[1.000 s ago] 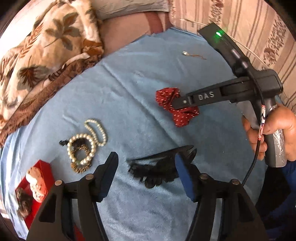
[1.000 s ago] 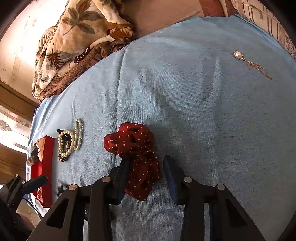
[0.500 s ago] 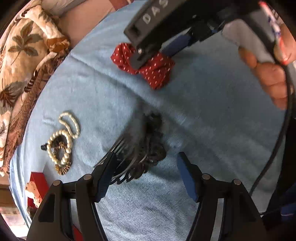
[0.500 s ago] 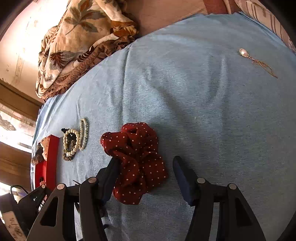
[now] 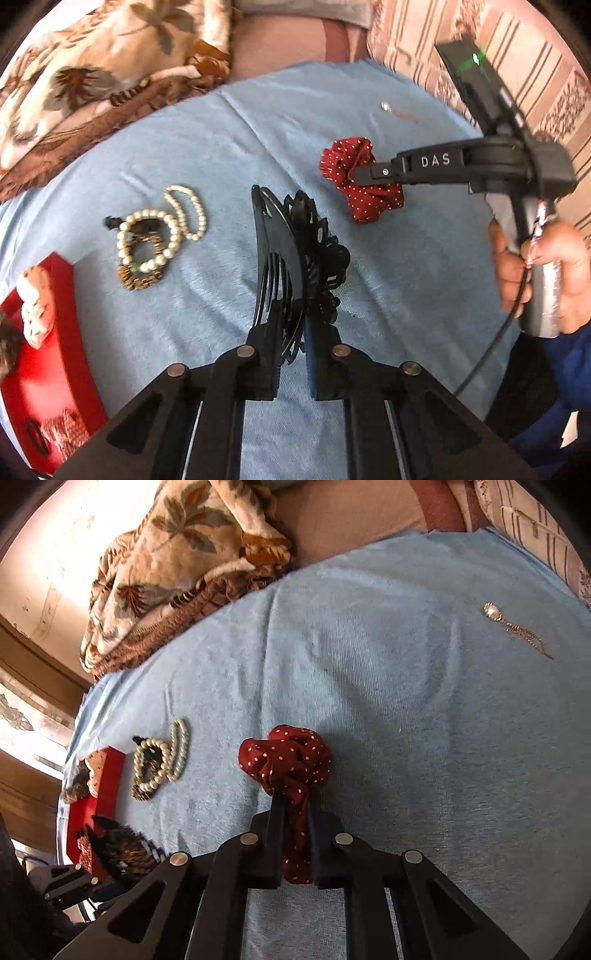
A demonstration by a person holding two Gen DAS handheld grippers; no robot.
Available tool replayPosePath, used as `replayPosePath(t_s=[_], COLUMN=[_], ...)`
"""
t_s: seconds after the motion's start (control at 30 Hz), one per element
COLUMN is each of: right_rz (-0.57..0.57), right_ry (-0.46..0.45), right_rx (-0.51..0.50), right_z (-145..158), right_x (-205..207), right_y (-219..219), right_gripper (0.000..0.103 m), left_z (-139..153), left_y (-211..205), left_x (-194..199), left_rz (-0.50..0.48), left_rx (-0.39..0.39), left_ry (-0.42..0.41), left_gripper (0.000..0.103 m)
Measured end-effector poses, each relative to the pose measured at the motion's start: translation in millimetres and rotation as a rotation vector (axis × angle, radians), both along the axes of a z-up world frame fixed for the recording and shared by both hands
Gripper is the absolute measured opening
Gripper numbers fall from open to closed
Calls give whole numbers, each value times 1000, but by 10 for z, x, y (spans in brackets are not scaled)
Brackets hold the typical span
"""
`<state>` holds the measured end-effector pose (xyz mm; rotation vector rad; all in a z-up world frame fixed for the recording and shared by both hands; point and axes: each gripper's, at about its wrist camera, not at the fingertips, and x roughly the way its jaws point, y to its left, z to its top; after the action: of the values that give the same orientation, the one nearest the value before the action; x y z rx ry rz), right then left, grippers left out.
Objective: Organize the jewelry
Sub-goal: 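Grasp and lift the black claw clip with the left gripper while the right holds the red scrunchie, then carry the claw clip and red polka-dot scrunchie into the red tray and release both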
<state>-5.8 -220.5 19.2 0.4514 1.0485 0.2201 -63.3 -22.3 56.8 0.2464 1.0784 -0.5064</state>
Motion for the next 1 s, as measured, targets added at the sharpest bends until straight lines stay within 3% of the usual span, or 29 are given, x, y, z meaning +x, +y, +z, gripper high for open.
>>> replayPosePath(t_s=[0.2, 0.37, 0.57, 0.8, 1.0], right_rz=[-38, -93, -141, -30, 162], right_ry=[-111, -169, -146, -186, -215], right_rx=[32, -31, -33, -72, -74], right_z=[200, 290, 228, 497, 780], right_x=[-158, -355, -742, -948, -803], right_y=[15, 123, 195, 712, 1691], right_gripper=[11, 11, 11, 11, 11], left_z=[248, 339, 447, 464, 397], left_y=[428, 937, 1695, 2690, 3326], left_x=[-154, -245, -360, -383, -277], left_rz=[100, 191, 333, 534, 683], left_rx=[-90, -140, -182, -204, -220], left_ry=[-42, -83, -128, -145, -135], left_gripper=[10, 10, 10, 10, 10])
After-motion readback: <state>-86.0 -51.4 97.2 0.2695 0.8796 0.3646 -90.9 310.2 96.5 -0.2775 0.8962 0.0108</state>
